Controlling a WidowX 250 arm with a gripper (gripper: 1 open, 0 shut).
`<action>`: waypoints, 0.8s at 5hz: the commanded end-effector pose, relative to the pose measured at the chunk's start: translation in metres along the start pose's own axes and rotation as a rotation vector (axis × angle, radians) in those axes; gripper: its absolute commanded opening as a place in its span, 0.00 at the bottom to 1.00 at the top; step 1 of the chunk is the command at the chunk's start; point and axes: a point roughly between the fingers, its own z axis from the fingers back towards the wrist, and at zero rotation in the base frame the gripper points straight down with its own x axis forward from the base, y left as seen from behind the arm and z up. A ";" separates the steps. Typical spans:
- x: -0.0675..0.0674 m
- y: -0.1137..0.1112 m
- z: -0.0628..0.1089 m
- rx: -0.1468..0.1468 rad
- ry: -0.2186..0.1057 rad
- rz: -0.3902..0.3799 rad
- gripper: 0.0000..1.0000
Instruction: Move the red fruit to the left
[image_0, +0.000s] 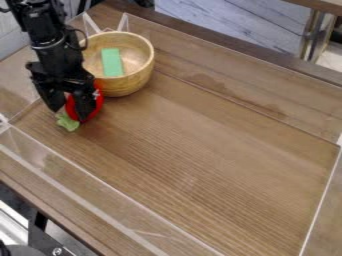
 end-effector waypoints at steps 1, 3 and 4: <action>0.015 0.004 0.004 0.033 -0.043 0.059 1.00; 0.035 0.015 0.014 0.026 -0.034 0.011 1.00; 0.030 0.026 0.015 0.033 -0.027 0.065 1.00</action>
